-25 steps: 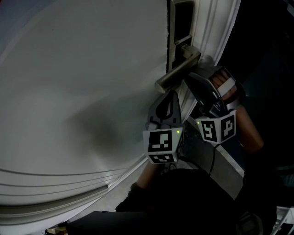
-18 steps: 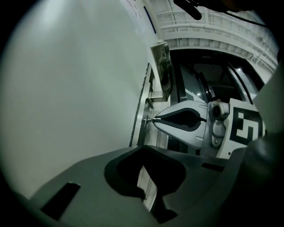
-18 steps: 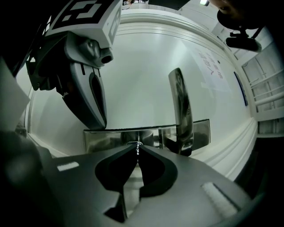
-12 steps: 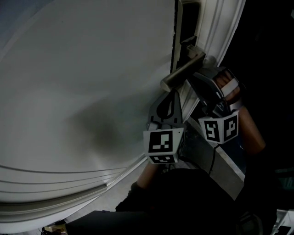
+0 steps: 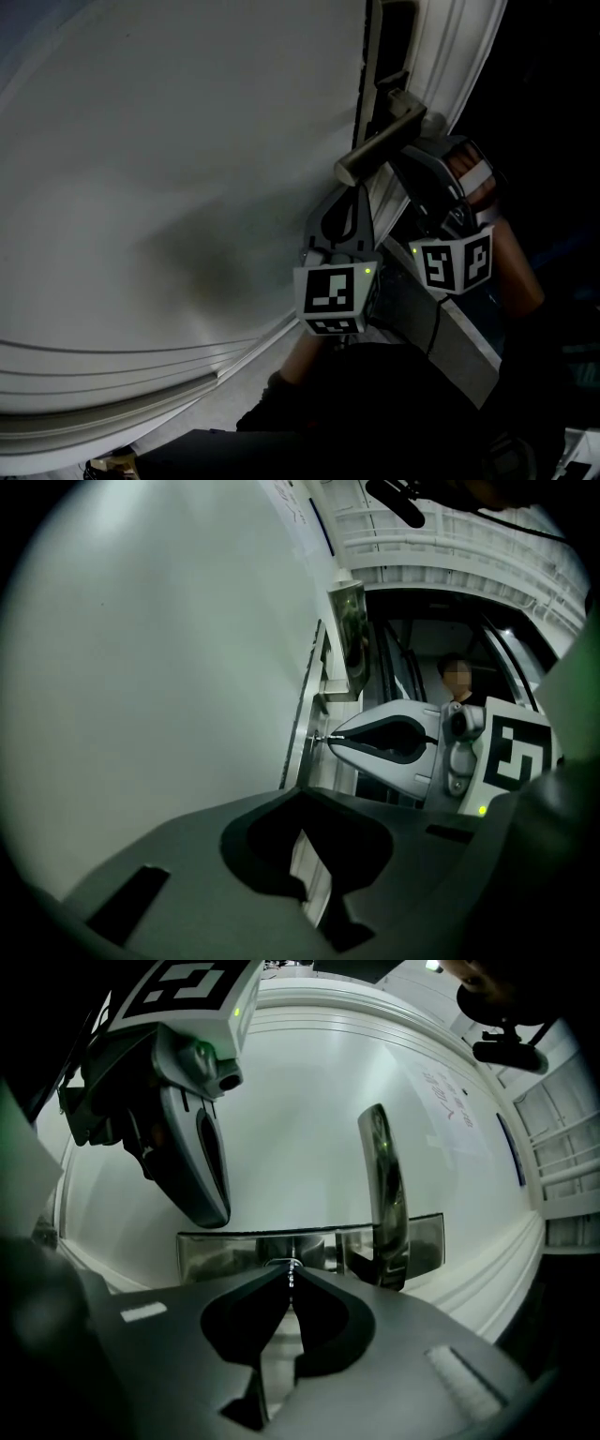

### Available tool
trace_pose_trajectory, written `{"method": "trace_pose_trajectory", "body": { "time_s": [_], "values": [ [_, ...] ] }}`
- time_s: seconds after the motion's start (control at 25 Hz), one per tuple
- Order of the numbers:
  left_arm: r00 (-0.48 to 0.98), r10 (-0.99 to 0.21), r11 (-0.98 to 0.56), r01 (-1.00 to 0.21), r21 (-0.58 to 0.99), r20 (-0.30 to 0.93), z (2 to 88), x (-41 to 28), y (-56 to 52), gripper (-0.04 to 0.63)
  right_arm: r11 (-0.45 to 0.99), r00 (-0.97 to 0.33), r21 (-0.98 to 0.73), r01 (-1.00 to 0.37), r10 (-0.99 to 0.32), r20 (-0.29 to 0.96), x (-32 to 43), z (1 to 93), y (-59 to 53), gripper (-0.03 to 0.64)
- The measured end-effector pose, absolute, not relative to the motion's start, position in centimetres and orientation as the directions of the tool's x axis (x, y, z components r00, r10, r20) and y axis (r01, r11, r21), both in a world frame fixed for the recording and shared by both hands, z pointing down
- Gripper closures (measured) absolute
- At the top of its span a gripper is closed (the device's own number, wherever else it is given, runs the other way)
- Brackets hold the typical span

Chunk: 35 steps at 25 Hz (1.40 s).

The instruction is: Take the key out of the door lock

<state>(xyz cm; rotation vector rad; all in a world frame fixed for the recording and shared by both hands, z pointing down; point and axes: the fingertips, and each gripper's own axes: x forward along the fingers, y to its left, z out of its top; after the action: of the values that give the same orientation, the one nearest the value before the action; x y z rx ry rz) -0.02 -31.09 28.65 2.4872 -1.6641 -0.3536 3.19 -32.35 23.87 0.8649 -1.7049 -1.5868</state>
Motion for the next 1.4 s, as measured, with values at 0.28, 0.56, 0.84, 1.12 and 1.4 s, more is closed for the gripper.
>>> {"method": "trace_pose_trajectory", "body": {
  "time_s": [0.28,0.56,0.84,1.12,1.4],
  "values": [
    [0.362,-0.923,-0.384,-0.892,0.24,-0.129,28.53,-0.29,-31.14,0.595,-0.007,-0.574,1.0,0.025,-0.818,0.009,3.18,24.02,-32.42,0.605],
    [0.36,-0.923,-0.383,-0.891,0.244,-0.132,28.53,-0.57,-31.23,0.595,0.058,-0.574,0.998,-0.027,-0.818,0.032,3.23,23.87,-32.35,0.606],
    [0.371,-0.919,-0.394,-0.886,0.244,-0.136,28.51,-0.46,-31.53,0.595,0.002,-0.572,1.0,0.01,-0.82,0.007,3.15,23.96,-32.34,0.606],
    [0.37,-0.918,-0.395,-0.885,0.245,-0.142,28.51,-0.5,-31.81,0.595,0.041,-0.569,0.999,-0.029,-0.822,0.017,3.14,23.9,-32.43,0.606],
    [0.369,-0.92,-0.392,-0.882,0.261,-0.135,28.65,-0.65,-31.78,0.595,-0.021,-0.577,0.999,0.031,-0.817,0.001,3.15,24.03,-32.37,0.606]
  ]
}}
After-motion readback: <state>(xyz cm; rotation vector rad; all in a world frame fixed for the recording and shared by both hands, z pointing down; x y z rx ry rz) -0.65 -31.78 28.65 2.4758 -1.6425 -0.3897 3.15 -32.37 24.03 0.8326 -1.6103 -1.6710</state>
